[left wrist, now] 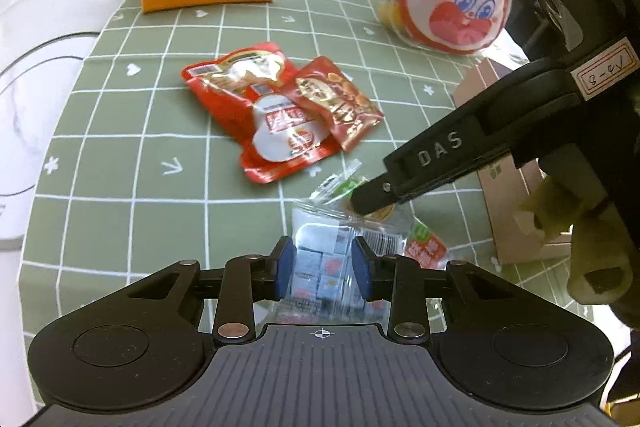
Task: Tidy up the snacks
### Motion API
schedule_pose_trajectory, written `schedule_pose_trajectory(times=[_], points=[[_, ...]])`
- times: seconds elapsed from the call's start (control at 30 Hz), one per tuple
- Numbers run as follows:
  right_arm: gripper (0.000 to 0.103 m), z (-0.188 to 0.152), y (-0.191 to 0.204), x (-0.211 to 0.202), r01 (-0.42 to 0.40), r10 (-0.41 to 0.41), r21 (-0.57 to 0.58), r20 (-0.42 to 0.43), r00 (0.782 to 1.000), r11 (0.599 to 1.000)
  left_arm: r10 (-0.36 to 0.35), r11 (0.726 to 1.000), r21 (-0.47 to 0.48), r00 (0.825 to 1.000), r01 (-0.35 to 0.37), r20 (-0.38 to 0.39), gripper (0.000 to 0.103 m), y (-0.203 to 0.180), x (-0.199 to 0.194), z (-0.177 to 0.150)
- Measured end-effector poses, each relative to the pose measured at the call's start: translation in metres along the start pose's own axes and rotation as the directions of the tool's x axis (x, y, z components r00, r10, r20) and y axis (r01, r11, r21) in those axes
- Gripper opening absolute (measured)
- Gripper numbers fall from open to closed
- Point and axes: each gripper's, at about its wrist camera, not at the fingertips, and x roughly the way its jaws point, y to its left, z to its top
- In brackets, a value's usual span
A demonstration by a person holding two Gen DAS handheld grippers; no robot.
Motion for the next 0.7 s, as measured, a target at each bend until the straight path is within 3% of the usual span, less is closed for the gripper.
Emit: schedule_pose_trajectory(times=[0.13, 0.23, 0.37, 0.5, 0.57, 0.7], points=[[0.035, -0.003, 0.013, 0.0, 0.038, -0.036, -0.072, 0.026, 0.999, 0.997, 0.007, 1.0, 0.022, 1.0, -0.007, -0.005, 0.036, -0.005, -0.005, -0.006], [0.046, -0.008, 0.019, 0.0, 0.071, -0.066, -0.128, 0.044, 0.997, 0.989, 0.002, 1.0, 0.031, 1.0, -0.002, -0.01, 0.036, -0.009, -0.01, -0.012], [0.047, -0.018, 0.031, 0.001, 0.106, -0.099, -0.185, 0.047, 0.994, 0.977, 0.019, 0.998, 0.061, 1.0, -0.019, -0.01, 0.036, -0.019, -0.018, -0.02], [0.038, -0.029, 0.028, -0.002, 0.068, -0.067, -0.162, 0.008, 0.998, 0.984, 0.025, 0.996, 0.083, 0.999, -0.024, -0.02, 0.036, -0.027, -0.02, -0.025], [0.029, -0.038, 0.021, -0.005, 0.043, -0.045, -0.131, -0.011, 0.999, 0.99, 0.024, 0.996, 0.092, 0.999, -0.02, -0.039, 0.036, -0.031, -0.019, -0.028], [0.022, -0.06, 0.009, -0.011, 0.01, -0.013, -0.086, -0.034, 0.999, 0.996, 0.034, 0.991, 0.134, 0.998, -0.026, -0.052, 0.037, -0.041, -0.023, -0.034]])
